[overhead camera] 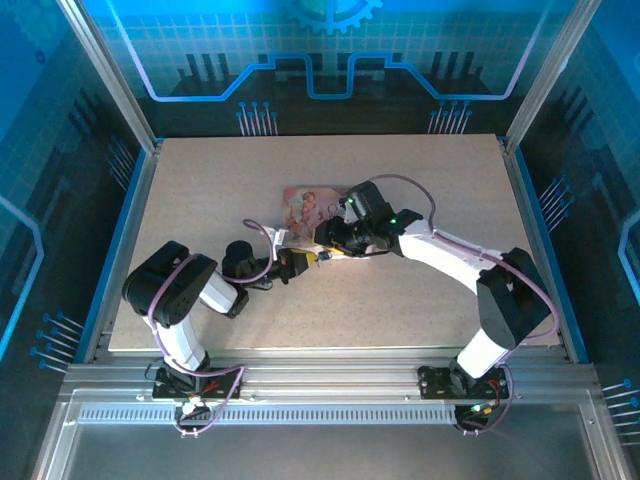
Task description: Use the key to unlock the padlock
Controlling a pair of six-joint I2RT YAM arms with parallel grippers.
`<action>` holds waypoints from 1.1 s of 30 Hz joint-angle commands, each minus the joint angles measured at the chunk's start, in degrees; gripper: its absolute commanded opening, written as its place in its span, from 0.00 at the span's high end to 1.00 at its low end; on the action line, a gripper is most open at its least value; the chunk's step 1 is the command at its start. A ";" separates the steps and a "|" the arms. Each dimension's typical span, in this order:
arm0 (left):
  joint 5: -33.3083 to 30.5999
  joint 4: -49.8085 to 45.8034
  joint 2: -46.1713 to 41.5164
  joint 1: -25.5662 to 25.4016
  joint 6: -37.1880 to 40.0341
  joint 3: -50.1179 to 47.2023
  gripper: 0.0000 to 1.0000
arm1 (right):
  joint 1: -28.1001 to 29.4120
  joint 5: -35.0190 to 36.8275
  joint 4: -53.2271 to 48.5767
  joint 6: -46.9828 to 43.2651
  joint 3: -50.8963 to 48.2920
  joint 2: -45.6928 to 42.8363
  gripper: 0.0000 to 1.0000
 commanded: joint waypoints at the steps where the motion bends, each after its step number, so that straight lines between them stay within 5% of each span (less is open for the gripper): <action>1: -0.98 1.79 2.20 -0.50 2.19 -0.20 1.00 | 0.94 5.91 -3.18 0.90 -2.01 -4.57 0.51; 18: -5.09 1.79 4.88 -3.91 4.73 -3.14 1.00 | 5.21 9.02 7.27 15.64 -11.59 -2.05 0.40; 33: -5.81 1.79 5.78 -4.87 5.34 -3.44 1.00 | 6.92 13.49 9.17 18.60 -11.22 4.15 0.41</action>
